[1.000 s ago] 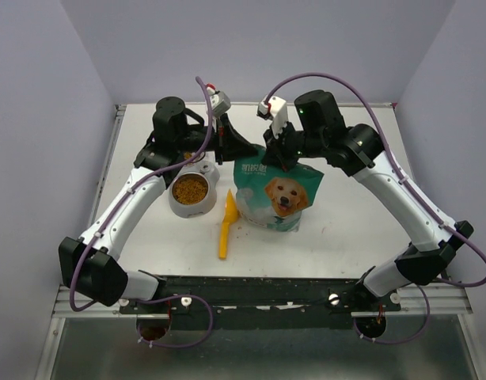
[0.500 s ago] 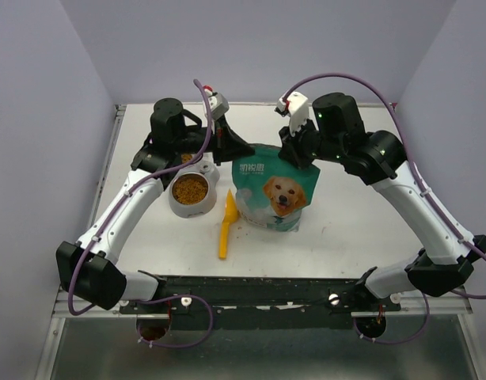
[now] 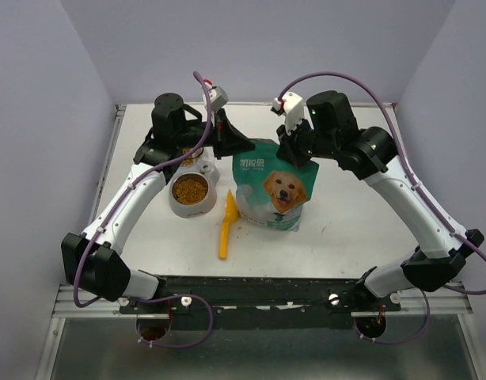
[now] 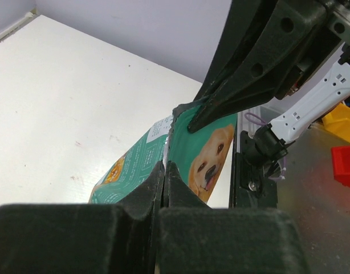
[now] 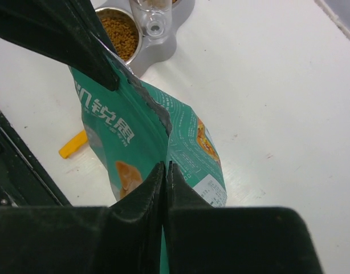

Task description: Serve the pet food

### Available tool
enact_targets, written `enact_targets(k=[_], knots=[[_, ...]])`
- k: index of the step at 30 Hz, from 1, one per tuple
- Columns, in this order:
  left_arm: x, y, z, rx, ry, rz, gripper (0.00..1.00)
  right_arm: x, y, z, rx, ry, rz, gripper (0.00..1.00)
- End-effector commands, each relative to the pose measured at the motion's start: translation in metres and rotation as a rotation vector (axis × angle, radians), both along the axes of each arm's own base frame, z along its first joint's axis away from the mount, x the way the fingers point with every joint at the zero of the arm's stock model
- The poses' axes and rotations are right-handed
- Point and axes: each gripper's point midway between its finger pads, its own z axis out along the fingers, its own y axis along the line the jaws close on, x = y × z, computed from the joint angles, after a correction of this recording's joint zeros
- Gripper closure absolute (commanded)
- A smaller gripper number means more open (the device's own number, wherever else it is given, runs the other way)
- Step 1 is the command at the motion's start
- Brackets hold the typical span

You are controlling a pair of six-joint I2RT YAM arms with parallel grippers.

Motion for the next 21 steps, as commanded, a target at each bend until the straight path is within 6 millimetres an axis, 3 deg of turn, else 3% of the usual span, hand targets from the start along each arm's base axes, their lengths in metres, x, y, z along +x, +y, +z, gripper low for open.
enact_targets(k=[1, 10, 11, 13, 16, 19, 21], knots=[[0.012, 0.005, 0.038, -0.047, -0.122, 0.003, 1.0, 0.007, -0.006, -0.005, 0.006, 0.021, 0.004, 1.0], [0.013, 0.007, 0.029, -0.031, -0.104, -0.008, 1.0, 0.028, -0.041, -0.001, 0.061, 0.037, -0.114, 0.98], [0.012, 0.008, 0.029, -0.03, -0.101, -0.011, 1.0, 0.028, -0.041, -0.003, 0.065, 0.044, -0.118, 0.88], [0.011, 0.007, 0.026, -0.026, -0.094, -0.014, 1.0, 0.026, -0.044, -0.007, 0.062, 0.055, -0.126, 0.75], [0.009, 0.008, 0.025, -0.023, -0.09, -0.015, 1.0, 0.023, -0.05, -0.007, 0.061, 0.05, -0.141, 0.69], [0.007, 0.009, 0.025, -0.023, -0.091, -0.017, 1.0, 0.022, -0.053, -0.006, 0.065, 0.047, -0.144, 0.72], [0.008, 0.008, 0.024, -0.024, -0.085, -0.015, 1.0, 0.02, -0.054, -0.008, 0.064, 0.057, -0.14, 0.93]])
